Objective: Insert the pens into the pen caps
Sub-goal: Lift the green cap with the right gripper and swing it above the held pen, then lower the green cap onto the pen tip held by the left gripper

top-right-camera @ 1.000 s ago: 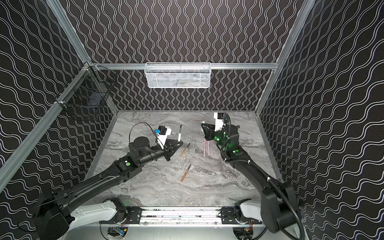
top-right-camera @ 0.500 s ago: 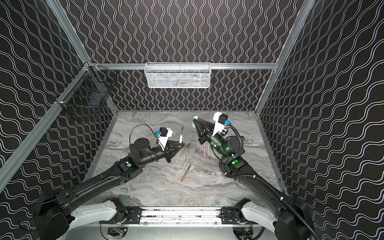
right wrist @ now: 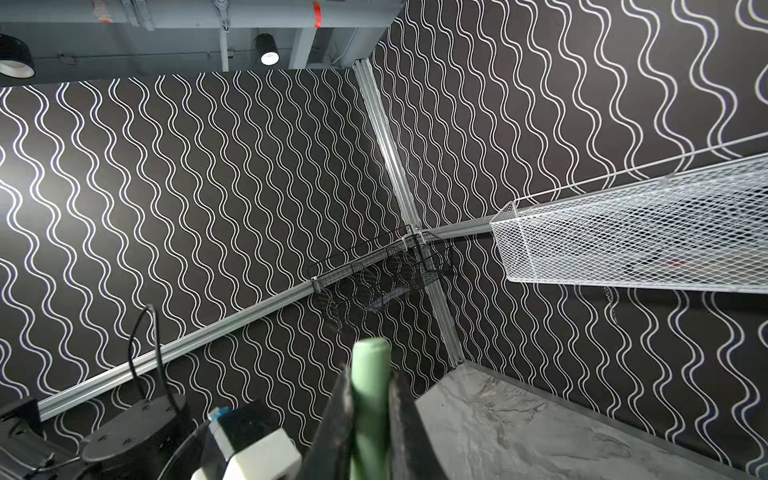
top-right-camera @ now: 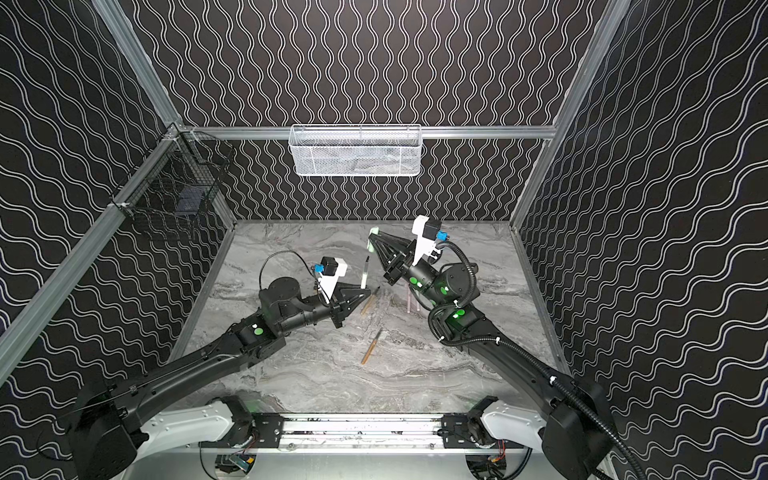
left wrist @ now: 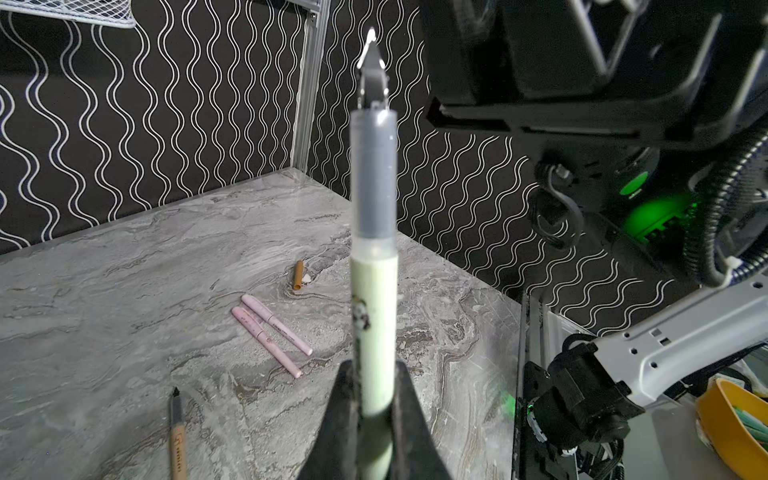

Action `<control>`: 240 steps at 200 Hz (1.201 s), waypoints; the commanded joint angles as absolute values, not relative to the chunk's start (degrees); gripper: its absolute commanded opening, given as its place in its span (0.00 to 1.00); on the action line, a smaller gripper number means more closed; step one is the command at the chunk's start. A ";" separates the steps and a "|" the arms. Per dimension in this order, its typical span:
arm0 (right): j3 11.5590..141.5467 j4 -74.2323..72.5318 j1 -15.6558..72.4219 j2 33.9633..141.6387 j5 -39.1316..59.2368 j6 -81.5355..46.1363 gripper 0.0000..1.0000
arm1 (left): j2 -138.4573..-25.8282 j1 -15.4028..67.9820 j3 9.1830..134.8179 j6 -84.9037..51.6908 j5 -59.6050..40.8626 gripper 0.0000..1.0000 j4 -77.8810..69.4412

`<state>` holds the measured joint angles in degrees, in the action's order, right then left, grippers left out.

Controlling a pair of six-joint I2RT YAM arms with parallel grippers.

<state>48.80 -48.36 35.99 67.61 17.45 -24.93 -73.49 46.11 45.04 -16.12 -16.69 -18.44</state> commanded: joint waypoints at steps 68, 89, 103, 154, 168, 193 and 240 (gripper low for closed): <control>47.11 -50.54 38.01 67.54 17.40 -28.47 0.07 | -72.48 46.28 45.44 -14.96 -16.09 0.00 -19.77; 46.74 -50.54 38.16 67.63 17.25 -28.39 0.07 | -72.24 46.25 45.42 -14.91 -16.00 0.00 -19.69; 46.60 -50.67 38.18 67.68 16.92 -28.40 0.07 | -72.07 46.23 45.42 -14.94 -15.95 0.00 -19.95; 47.12 -52.04 38.16 67.24 14.68 -26.87 0.07 | -72.64 46.39 45.43 -15.17 -16.41 0.00 -19.97; 47.86 -51.78 38.18 67.15 14.68 -26.38 0.07 | -72.83 46.49 45.49 -15.27 -16.62 0.00 -20.04; 48.51 -51.68 38.20 67.32 14.59 -25.94 0.07 | -72.96 46.75 45.46 -15.29 -16.61 0.00 -20.04; 48.01 -50.45 38.17 67.13 15.12 -25.89 0.07 | -72.45 46.84 45.47 -14.79 -16.17 0.00 -19.70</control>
<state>47.90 -50.02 38.15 67.46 15.09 -26.04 -72.71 46.78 45.04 -16.10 -16.29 -17.93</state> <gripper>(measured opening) 0.145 0.104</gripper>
